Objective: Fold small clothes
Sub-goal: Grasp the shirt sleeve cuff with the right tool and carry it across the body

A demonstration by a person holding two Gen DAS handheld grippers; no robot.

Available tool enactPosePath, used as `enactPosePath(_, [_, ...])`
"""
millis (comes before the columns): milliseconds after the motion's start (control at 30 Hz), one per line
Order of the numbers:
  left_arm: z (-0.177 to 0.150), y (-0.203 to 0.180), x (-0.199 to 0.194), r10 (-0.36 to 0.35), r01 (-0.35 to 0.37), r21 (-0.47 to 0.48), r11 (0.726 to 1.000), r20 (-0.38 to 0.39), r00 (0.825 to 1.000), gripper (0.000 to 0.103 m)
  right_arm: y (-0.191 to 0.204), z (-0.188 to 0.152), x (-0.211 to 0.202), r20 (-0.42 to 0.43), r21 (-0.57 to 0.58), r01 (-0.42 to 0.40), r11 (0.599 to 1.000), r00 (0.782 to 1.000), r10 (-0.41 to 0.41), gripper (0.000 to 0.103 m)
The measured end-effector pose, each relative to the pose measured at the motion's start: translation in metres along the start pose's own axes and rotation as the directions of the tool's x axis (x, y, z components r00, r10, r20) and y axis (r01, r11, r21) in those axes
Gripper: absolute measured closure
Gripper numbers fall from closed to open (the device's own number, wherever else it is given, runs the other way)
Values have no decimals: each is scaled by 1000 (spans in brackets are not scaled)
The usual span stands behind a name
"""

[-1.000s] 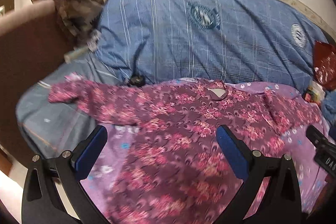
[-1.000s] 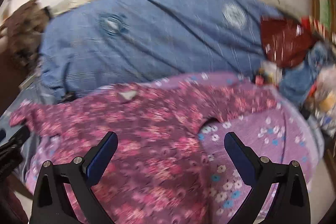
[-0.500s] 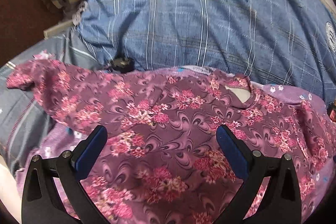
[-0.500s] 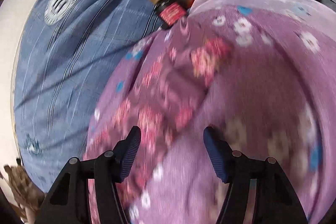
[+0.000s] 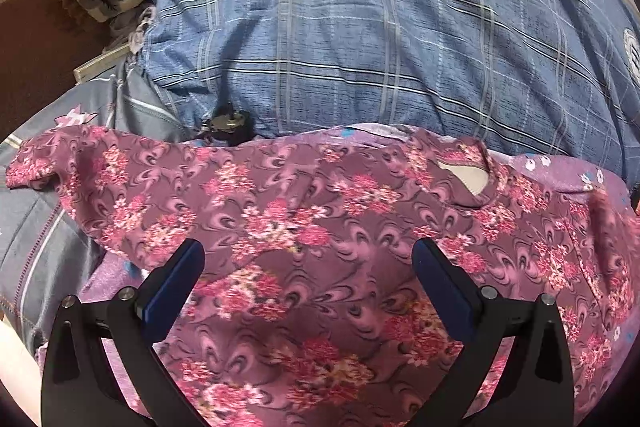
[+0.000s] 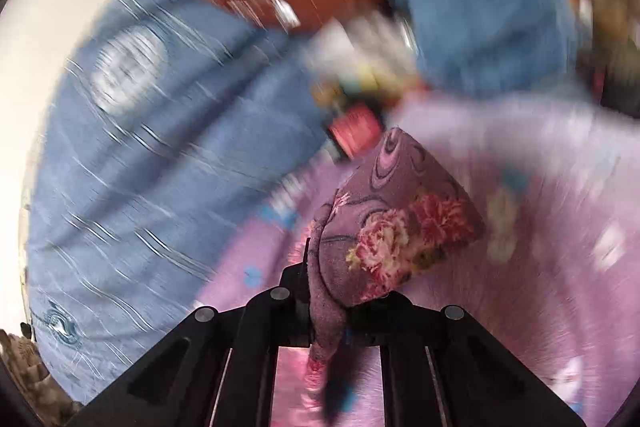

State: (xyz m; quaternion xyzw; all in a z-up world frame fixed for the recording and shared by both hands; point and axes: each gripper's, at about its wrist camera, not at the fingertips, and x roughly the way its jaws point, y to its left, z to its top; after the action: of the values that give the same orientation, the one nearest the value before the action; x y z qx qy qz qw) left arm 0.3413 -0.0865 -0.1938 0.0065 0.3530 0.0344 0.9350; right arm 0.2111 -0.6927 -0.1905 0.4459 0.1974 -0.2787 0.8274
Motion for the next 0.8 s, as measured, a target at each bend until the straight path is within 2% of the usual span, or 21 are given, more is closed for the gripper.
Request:
enactPosePath(67, [3,11,-2,12,-12,-11,1000,-1,1000,0,27,20,-38,87,-11,-59,998,994,59,95])
enactPosePath(167, [9,32,-9,55,-54,-28,998,16,998,0,78,34,-81,141,-89,-130,987,980,142,95])
enactPosePath(233, [13,50,-10,99,-98,-36,995,20,995,0,129,25,-101,114,-171,-197,966,969,217,95])
enactPosePath(300, [16,73,-6,146,-146,-59,988,3,989,0,177,-1,-108,54,-246,-258,934,959,279,95])
enactPosePath(433, [17,123,8,223,-230,-135,964,-63,973,0,259,-90,-94,-144,-333,-371,867,929,342,95])
enactPosePath(567, [16,172,19,272,-297,-226,928,-134,953,0,317,-214,-48,-363,-361,-459,812,871,331,94])
enactPosePath(700, [18,215,16,285,-325,-334,885,-166,944,0,336,-328,-10,-495,-368,-470,802,829,259,94])
enactPosePath(767, [18,229,13,292,-335,-364,869,-169,941,0,341,-383,8,-536,-400,-454,796,821,198,93])
enactPosePath(800, [19,233,12,290,-333,-371,867,-169,942,0,340,-400,15,-554,-405,-448,797,814,176,89])
